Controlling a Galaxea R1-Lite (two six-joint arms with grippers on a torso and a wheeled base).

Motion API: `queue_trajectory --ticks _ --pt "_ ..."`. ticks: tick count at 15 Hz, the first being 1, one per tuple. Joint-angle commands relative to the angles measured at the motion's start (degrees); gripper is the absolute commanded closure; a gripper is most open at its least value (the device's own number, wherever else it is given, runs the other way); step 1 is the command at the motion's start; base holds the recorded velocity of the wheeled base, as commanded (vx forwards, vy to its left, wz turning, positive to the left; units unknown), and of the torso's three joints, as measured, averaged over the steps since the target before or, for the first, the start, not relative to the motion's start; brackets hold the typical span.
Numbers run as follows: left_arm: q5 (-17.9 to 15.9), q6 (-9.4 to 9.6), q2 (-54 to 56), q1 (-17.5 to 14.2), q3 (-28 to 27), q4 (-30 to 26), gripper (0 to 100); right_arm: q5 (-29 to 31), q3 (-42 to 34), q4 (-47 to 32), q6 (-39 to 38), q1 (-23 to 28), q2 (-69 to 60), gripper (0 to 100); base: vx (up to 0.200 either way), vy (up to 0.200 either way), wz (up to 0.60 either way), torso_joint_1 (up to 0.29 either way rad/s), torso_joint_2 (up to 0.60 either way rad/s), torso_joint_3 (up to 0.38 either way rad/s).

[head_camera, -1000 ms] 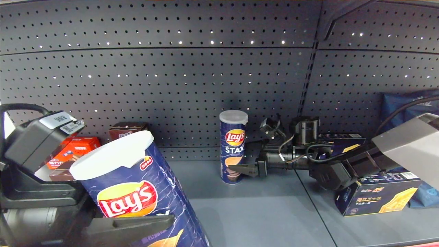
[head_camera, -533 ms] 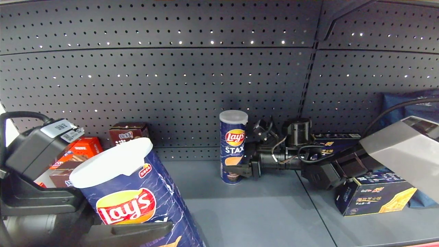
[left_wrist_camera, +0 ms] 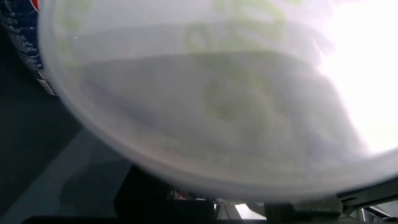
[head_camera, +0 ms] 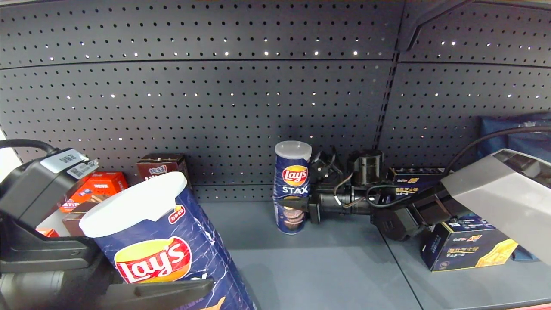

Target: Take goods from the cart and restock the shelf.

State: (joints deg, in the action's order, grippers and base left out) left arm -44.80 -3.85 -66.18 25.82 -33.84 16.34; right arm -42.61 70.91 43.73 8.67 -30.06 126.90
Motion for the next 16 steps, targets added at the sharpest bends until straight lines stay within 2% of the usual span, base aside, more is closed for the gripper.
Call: queue_trajectory --ticks 1,7,8,12,14,16 --pt "-0.02 -0.01 0.09 -0.07 0.09 0.01 100 0.07 -1.65 0.04 0.03 -0.08 -1.57 100 0.000 0.000 0.00 0.000 0.00 0.000" --pt "0.06 -0.01 0.97 -0.07 1.06 0.01 100 3.76 -6.40 0.04 -0.05 -3.25 -5.79 100 0.000 0.000 0.00 0.000 0.00 0.000" --pt "0.06 -0.01 0.97 -0.07 1.23 0.01 100 5.87 -7.98 -0.66 -0.05 -4.83 -7.46 100 0.000 0.000 0.00 0.000 0.00 0.000" --pt "0.15 -0.01 1.06 -0.16 1.15 0.10 100 8.68 -11.23 -3.30 -1.72 -5.62 -12.38 100 0.000 0.000 0.00 0.000 0.00 0.000" --pt "-0.02 -0.01 1.85 -1.74 1.50 0.01 100 10.79 -14.31 -2.77 -2.25 -5.80 -15.99 100 0.000 0.000 0.00 0.000 0.00 0.000" --pt "-0.02 -0.01 2.29 -1.91 2.20 0.01 100 10.88 -17.65 -2.42 -2.43 -5.97 -18.62 100 0.000 0.000 0.00 0.000 0.00 0.000"
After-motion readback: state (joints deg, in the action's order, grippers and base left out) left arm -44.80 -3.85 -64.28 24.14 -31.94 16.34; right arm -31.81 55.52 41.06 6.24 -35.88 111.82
